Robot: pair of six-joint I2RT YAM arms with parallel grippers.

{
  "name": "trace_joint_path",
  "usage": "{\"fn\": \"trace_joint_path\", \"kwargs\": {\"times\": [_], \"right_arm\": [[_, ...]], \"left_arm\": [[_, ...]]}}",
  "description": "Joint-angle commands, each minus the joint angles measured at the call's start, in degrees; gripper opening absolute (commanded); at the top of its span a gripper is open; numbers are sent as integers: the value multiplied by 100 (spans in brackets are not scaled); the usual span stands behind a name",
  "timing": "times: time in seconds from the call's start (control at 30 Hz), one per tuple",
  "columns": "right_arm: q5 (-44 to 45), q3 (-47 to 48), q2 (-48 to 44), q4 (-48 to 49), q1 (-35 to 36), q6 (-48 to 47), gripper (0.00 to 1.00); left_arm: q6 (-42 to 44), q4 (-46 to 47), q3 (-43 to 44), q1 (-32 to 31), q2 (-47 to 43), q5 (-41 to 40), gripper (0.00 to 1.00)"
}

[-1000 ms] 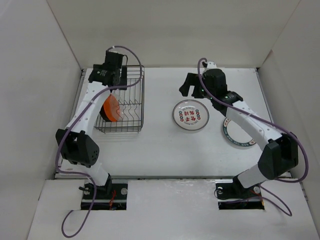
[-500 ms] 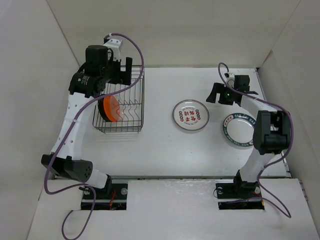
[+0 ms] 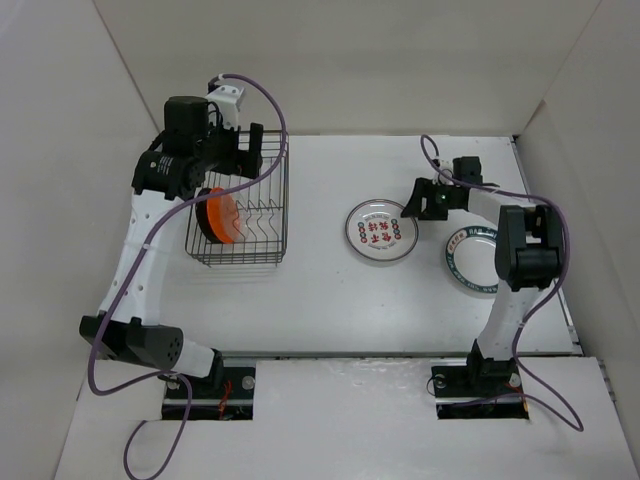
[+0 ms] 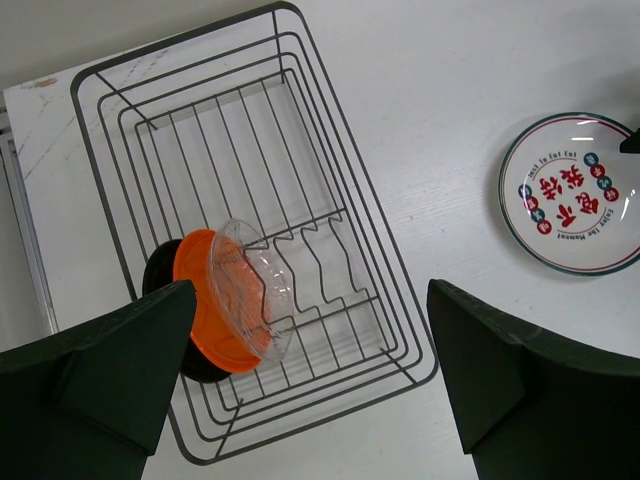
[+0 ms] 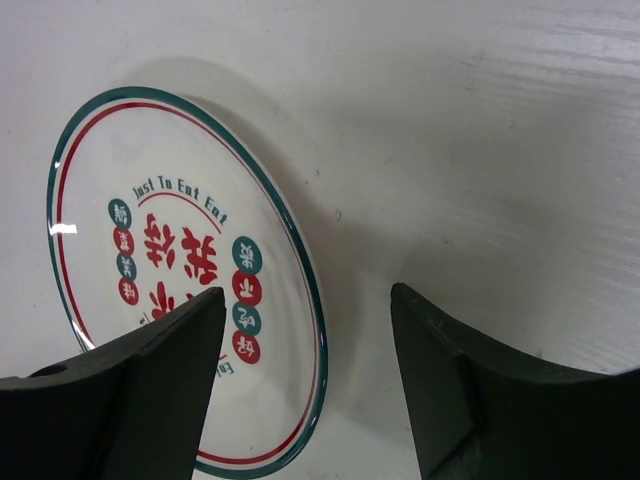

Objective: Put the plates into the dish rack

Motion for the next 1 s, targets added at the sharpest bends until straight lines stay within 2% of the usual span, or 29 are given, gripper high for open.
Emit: {"fn": "trace_joint_path", "kwargs": {"times": [0.0, 0.07, 0.1, 0.2, 0.27, 0.33, 0.37, 0.5, 0.53, 0.6, 0.73, 0.8, 0.9, 0.97], "right_arm": [[-29, 262, 129, -419, 34, 48, 72], [32, 376, 191, -612, 34, 118, 68], [32, 376, 243, -692, 34, 118, 62], [234, 490, 243, -998, 34, 171, 52], [330, 491, 243, -1053, 34, 171, 52], [383, 543, 304, -1227, 34, 171, 46], [384, 543, 305, -1228, 34, 171, 46], [384, 596, 305, -1351, 34, 171, 22], [384, 596, 357, -1351, 34, 171, 11], [436, 648, 358, -1404, 34, 223, 1], [140, 509, 235, -1002, 34, 600, 0], [-212, 149, -123, -89, 34, 1265, 0], [-433, -220, -712, 1018, 358, 2119, 0], [-85, -81, -933, 1092, 787, 2193, 0]], "left_arm": [[39, 39, -11, 45, -167, 137, 100], [38, 38, 41, 98, -114, 190, 100], [38, 38, 41, 98, -114, 190, 100], [38, -76, 164, 220, -114, 243, 100], [38, -76, 164, 273, -114, 243, 100], [38, -76, 217, 274, -114, 243, 100], [38, -76, 217, 274, -114, 243, 100], [91, -129, 156, 379, -114, 296, 100], [91, -129, 156, 379, -114, 296, 100], [91, -129, 156, 431, 26, 383, 100], [38, -6, 208, 485, 210, 979, 100], [38, 73, 278, 485, 299, 1392, 100], [108, 292, 349, 485, 562, 2560, 100], [47, 703, 235, 406, 632, 3229, 100]]}}
